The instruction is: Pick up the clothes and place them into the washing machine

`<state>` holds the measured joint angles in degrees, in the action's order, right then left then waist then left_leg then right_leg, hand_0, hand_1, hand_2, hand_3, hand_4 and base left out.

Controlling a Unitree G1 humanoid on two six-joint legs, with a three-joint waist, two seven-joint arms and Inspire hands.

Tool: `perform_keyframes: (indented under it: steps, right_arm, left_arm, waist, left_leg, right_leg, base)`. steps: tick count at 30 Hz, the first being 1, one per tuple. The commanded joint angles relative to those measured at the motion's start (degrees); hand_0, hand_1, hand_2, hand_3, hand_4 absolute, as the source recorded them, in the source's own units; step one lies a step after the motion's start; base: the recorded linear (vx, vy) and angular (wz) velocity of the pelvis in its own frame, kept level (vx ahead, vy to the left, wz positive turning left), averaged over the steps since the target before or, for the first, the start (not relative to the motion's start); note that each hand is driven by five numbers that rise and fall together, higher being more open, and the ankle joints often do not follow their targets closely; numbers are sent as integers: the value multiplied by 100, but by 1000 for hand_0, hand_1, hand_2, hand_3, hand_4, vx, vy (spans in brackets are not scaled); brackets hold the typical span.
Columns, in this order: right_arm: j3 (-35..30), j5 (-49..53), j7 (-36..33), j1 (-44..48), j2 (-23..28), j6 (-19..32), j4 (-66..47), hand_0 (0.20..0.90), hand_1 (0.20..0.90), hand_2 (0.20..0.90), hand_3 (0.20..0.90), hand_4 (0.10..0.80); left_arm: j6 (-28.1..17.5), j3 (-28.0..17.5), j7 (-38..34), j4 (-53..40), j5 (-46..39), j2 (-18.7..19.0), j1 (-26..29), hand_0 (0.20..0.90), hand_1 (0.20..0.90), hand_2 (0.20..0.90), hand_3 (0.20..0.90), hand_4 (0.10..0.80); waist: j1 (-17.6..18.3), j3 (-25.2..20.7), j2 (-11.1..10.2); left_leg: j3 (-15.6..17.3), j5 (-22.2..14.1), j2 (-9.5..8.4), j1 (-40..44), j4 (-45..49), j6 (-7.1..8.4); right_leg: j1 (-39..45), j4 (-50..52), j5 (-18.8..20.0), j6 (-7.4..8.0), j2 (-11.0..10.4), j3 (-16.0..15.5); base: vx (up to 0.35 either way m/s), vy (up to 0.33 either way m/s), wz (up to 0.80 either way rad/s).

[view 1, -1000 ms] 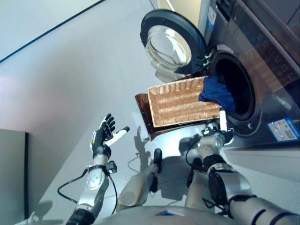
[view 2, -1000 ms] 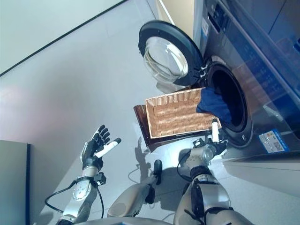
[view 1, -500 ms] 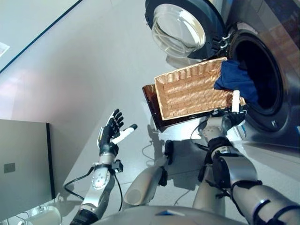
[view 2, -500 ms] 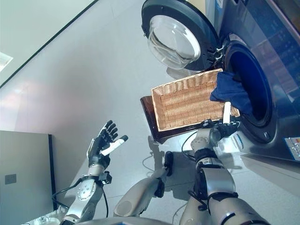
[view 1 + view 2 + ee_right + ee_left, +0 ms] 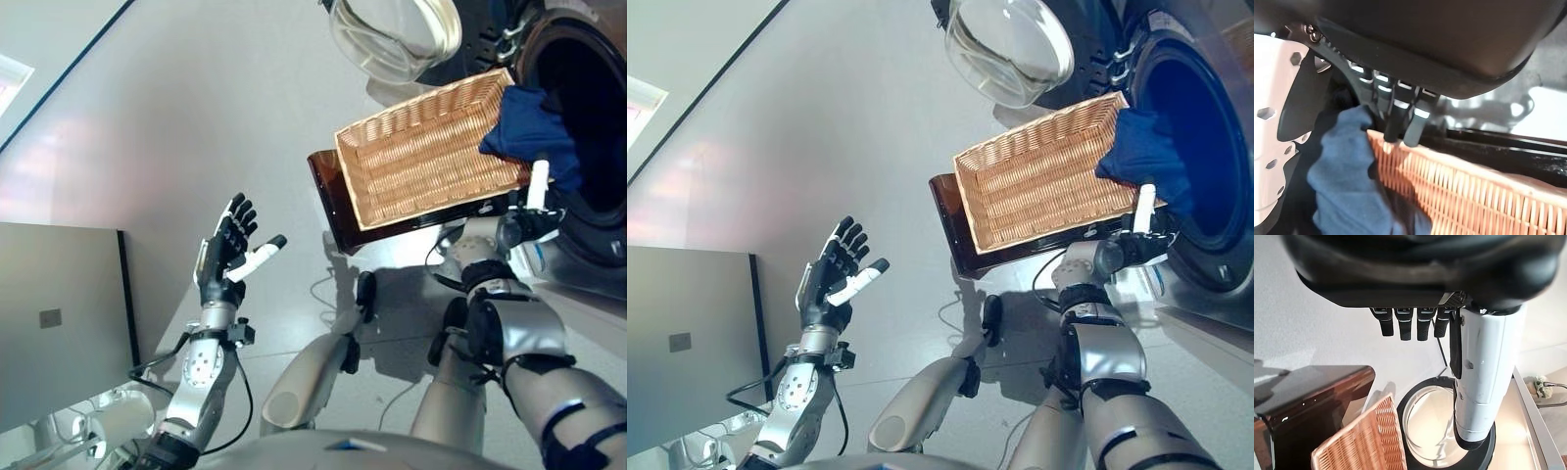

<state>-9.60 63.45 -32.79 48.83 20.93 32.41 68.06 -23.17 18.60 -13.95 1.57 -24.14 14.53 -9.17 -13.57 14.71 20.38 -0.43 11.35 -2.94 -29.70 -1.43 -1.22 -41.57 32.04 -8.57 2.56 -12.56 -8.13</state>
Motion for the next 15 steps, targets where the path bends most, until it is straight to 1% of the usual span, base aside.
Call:
perform_keyframes:
  steps: [1, 5, 8, 12, 13, 14, 15]
  right_arm:
    - [305, -332, 307, 701, 202, 115, -393, 900, 900, 900, 900, 800]
    - [414, -260, 483, 466, -142, 218, -634, 900, 900, 900, 900, 800]
    - [442, -293, 485, 397, -209, 242, -719, 900, 900, 900, 900, 800]
    - [485, -418, 454, 224, -362, 319, -996, 900, 900, 900, 900, 800]
    - [511, -428, 476, 147, -430, 337, -1102, 900, 900, 900, 900, 800]
    - [602, -409, 574, -155, -699, 385, -1429, 900, 900, 900, 900, 800]
    - [609, -419, 562, -177, -714, 387, -1457, 900, 900, 900, 900, 800]
  left_arm:
    - [-715, -231, -157, -857, 29, 259, 338, 900, 900, 900, 900, 800]
    - [-706, -276, -244, -721, -19, 168, 413, 900, 900, 900, 900, 800]
    - [-714, -299, -254, -700, -20, 150, 415, 900, 900, 900, 900, 800]
    - [-743, -390, -239, -665, -86, 60, 392, 900, 900, 900, 900, 800]
    - [-747, -409, -239, -671, -88, 43, 388, 900, 900, 900, 900, 800]
    - [-740, -417, -231, -599, -152, -21, 411, 900, 900, 900, 900, 800]
    - [-743, -423, -227, -597, -156, -19, 403, 900, 900, 900, 900, 800]
  waist:
    - [-201, 30, -49]
    - [-120, -9, -157]
    - [-91, -2, -183]
    - [2, 16, -271]
    - [22, 13, -301]
    - [78, -9, -398]
    - [88, -8, -397]
  left_leg:
    - [108, -802, -201, 178, 369, 254]
    - [128, -859, -201, 273, 373, 255]
    - [137, -867, -204, 283, 378, 254]
    - [156, -852, -166, 358, 325, 280]
    - [160, -845, -157, 388, 309, 287]
    - [163, -838, -124, 480, 263, 295]
    - [164, -798, -123, 467, 257, 293]
  right_leg:
    - [790, -1980, 952, 221, -117, 310]
    - [898, -2018, 922, 197, -65, 328]
    - [905, -2026, 928, 193, -52, 338]
    - [1052, -2167, 972, 205, -26, 319]
    - [1104, -2209, 984, 206, -13, 315]
    - [1228, -2279, 991, 208, 26, 307]
    - [1226, -2307, 1043, 203, 29, 304]
  base:
    - [63, -6, 2]
    - [41, 2, 0]
    - [0, 0, 0]
    - [0, 0, 0]
    - [28, -42, 1]
    - [9, -32, 0]
    - [52, -47, -1]
